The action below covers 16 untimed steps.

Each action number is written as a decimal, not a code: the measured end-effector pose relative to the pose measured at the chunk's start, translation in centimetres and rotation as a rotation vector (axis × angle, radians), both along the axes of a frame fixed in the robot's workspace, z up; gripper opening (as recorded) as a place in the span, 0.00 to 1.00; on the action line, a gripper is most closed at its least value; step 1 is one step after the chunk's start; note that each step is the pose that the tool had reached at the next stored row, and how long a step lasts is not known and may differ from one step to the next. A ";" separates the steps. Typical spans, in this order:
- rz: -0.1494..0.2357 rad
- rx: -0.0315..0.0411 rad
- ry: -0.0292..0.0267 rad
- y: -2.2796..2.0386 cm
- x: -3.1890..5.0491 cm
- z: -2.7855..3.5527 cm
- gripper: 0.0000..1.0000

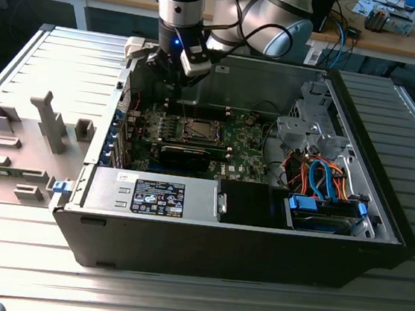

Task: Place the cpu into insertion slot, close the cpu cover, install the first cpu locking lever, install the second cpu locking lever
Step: 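Install the first cpu locking lever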

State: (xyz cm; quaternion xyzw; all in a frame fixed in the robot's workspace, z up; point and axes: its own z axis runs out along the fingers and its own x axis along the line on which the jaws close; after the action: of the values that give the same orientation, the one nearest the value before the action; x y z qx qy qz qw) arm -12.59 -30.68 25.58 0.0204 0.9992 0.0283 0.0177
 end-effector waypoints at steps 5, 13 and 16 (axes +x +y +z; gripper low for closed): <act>0.001 0.0000 0.0001 0.01 0.35 0.00 0.11; 0.002 0.0000 0.0000 0.01 0.78 0.00 0.11; 0.003 0.0000 0.0000 0.01 0.87 0.00 0.11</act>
State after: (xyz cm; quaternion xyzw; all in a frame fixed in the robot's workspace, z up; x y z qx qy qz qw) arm -11.72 -30.67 25.58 0.0191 0.9993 0.0283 0.0176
